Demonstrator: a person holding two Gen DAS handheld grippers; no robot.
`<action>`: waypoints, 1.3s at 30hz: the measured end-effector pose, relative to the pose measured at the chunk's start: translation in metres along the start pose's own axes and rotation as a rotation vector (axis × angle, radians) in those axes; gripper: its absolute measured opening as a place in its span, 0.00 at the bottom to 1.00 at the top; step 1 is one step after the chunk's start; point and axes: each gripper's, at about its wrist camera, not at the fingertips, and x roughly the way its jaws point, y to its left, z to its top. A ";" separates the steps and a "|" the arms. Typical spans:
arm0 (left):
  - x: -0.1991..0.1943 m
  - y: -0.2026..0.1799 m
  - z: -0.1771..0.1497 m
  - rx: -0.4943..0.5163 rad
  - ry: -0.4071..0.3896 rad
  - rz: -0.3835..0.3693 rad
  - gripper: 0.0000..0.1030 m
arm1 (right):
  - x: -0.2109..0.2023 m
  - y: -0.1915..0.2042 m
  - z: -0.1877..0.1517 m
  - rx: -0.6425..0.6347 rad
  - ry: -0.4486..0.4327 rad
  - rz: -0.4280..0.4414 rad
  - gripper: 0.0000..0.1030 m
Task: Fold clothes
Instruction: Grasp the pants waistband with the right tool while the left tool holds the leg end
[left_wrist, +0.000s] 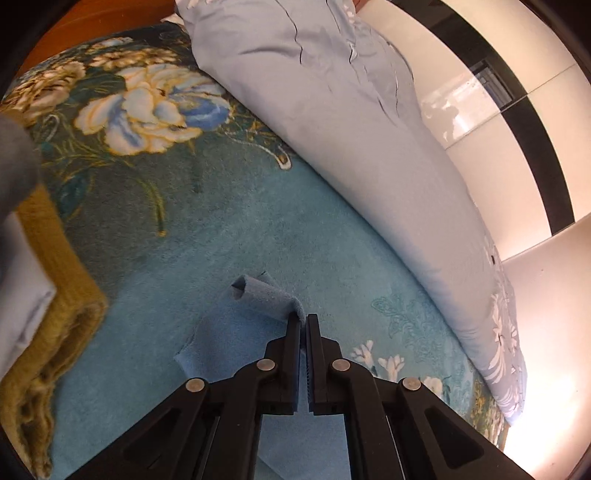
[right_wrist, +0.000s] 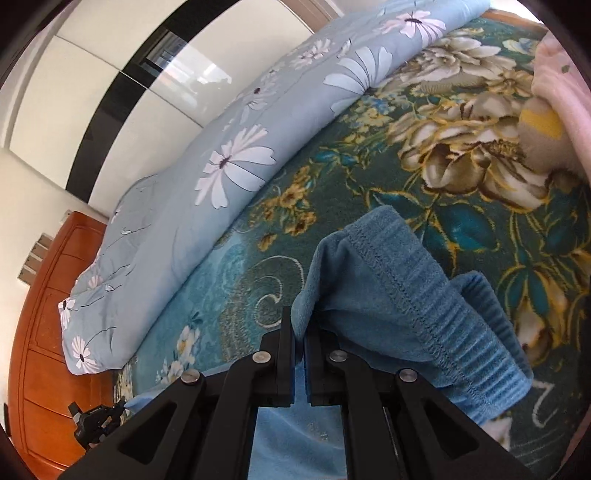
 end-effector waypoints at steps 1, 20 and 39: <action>0.006 0.000 0.000 0.013 0.007 0.001 0.03 | 0.006 -0.002 0.001 0.001 0.009 -0.015 0.03; -0.046 0.042 -0.045 0.113 0.032 0.023 0.50 | -0.015 0.013 -0.016 -0.188 -0.019 -0.014 0.40; -0.023 0.055 -0.050 -0.060 -0.011 -0.034 0.47 | -0.043 -0.055 -0.083 0.110 -0.007 0.072 0.59</action>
